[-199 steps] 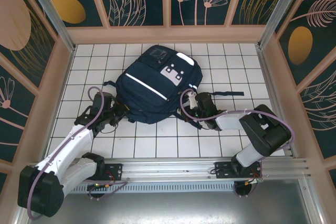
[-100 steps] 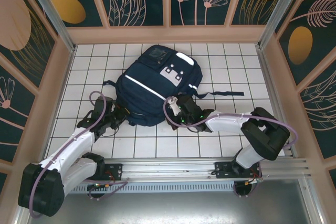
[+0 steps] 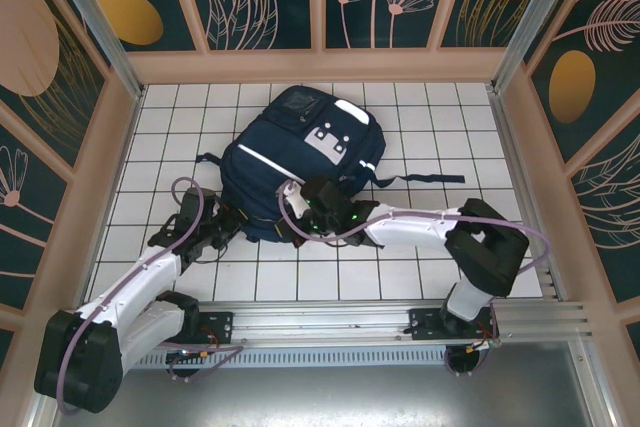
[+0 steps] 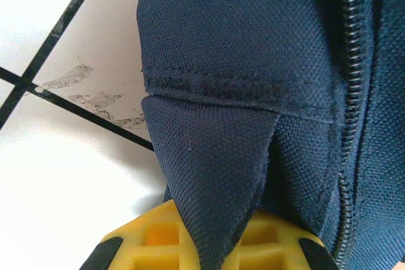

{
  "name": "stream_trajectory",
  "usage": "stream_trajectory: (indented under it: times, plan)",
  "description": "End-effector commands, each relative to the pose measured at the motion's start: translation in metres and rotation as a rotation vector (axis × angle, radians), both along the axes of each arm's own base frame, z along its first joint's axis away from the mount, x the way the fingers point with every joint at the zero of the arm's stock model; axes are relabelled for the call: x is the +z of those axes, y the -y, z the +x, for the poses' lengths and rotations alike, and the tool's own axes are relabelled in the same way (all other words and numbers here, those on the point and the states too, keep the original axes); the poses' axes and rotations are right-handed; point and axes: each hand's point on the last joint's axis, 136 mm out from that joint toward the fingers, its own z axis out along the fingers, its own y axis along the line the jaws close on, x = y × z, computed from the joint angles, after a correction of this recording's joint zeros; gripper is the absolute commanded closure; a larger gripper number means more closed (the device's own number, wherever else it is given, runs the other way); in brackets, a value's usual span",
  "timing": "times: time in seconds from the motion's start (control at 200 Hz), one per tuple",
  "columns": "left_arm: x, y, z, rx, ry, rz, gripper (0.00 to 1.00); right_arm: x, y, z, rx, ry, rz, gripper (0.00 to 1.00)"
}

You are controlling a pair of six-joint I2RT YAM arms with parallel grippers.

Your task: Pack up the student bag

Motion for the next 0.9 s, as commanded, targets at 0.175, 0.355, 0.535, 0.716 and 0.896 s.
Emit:
stream_trajectory:
  times: [0.175,0.355,0.535,0.716,0.896]
  plan:
    - [0.014,0.005,0.002,-0.041,0.06,-0.001,1.0,0.011,-0.004,0.003,-0.064,0.005,0.018,1.0]
    - [0.02,-0.007,0.0,-0.021,0.078,0.061,1.0,0.011,0.084,0.045,-0.392,0.161,-0.077,0.71]
    - [0.047,0.004,0.008,-0.029,0.116,-0.012,1.0,-0.007,0.155,0.057,-0.48,0.238,-0.096,0.65]
    - [0.101,0.014,0.024,-0.053,0.198,-0.054,1.0,-0.031,0.187,0.074,-0.555,0.18,-0.094,0.55]
    - [0.144,0.017,0.033,-0.063,0.263,-0.057,1.0,-0.029,0.185,0.076,-0.517,0.222,-0.012,0.45]
